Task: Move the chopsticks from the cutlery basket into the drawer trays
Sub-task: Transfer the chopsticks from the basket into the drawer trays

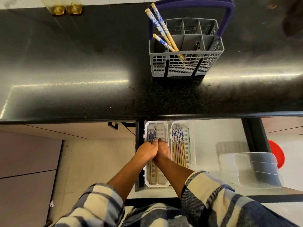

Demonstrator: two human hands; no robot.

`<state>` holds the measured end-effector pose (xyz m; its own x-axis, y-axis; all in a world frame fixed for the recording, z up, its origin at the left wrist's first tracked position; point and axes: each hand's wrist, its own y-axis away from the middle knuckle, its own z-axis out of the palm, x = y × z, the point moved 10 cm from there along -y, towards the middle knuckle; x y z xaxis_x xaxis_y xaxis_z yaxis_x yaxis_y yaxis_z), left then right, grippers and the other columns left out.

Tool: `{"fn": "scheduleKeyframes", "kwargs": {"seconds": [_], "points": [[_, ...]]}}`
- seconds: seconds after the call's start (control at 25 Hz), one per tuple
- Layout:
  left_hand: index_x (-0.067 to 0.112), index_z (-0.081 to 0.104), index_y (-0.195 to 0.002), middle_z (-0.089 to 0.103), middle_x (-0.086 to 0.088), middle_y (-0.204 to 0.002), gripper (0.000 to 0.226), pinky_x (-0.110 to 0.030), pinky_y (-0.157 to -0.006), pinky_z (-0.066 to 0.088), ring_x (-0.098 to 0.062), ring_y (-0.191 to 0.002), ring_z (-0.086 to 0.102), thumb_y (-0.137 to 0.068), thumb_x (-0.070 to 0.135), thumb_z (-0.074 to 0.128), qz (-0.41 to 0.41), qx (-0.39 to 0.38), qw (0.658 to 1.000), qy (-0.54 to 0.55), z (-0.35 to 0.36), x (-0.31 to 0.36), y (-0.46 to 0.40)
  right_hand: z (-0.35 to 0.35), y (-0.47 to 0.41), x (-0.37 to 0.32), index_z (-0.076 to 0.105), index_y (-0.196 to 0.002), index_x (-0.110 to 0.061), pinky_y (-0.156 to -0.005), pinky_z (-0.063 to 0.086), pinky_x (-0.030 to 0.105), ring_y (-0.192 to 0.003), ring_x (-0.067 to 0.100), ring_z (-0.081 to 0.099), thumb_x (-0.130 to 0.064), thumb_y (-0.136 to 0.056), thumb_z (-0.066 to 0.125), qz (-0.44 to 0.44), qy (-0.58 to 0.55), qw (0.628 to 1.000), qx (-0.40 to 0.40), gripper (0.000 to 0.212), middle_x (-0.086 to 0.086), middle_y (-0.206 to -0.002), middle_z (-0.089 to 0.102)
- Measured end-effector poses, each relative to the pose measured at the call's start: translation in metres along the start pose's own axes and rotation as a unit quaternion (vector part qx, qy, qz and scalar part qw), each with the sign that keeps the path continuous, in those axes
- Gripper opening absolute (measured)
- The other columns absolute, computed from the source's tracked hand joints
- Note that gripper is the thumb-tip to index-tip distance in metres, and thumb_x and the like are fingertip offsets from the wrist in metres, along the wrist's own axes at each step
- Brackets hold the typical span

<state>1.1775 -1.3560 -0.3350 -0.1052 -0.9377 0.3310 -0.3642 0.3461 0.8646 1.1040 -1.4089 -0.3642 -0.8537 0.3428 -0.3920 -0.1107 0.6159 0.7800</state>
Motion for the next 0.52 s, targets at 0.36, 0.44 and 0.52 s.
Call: {"fn": "scheduleKeyframes", "kwargs": {"seconds": [0.36,0.44,0.52], "points": [[0.008,0.049,-0.139,0.059,-0.017,-0.136,0.077,-0.048,-0.11,0.042,-0.031,-0.125,0.056,-0.094,0.067,0.029,-0.035,-0.065,0.965,0.252,0.037,-0.042,0.004,-0.02,0.009,0.002,0.061,-0.103,-0.009,-0.052,0.046,0.013,-0.062,0.007,0.055,-0.017,-0.104,0.042,-0.013,-0.042,0.998,0.036,0.022,-0.002,-0.076,0.06],[0.008,0.049,-0.138,0.058,-0.018,-0.137,0.077,-0.048,-0.112,0.04,-0.033,-0.128,0.053,-0.095,0.067,0.026,-0.045,-0.076,0.959,0.27,0.046,-0.05,0.006,-0.02,0.005,0.005,0.061,-0.087,-0.009,-0.049,0.051,0.023,-0.056,0.011,0.054,-0.023,-0.105,0.034,0.002,-0.072,0.996,0.052,0.035,0.0,-0.067,0.056],[0.009,0.052,-0.134,0.062,-0.016,-0.129,0.07,-0.044,-0.106,0.043,-0.032,-0.124,0.056,-0.098,0.062,0.024,-0.058,-0.092,0.949,0.297,0.053,-0.058,0.007,-0.019,0.009,0.011,0.058,-0.073,-0.012,-0.058,0.056,0.034,-0.056,0.017,0.057,-0.029,-0.106,0.03,0.042,-0.126,0.989,0.065,0.047,0.003,-0.063,0.059]]}}
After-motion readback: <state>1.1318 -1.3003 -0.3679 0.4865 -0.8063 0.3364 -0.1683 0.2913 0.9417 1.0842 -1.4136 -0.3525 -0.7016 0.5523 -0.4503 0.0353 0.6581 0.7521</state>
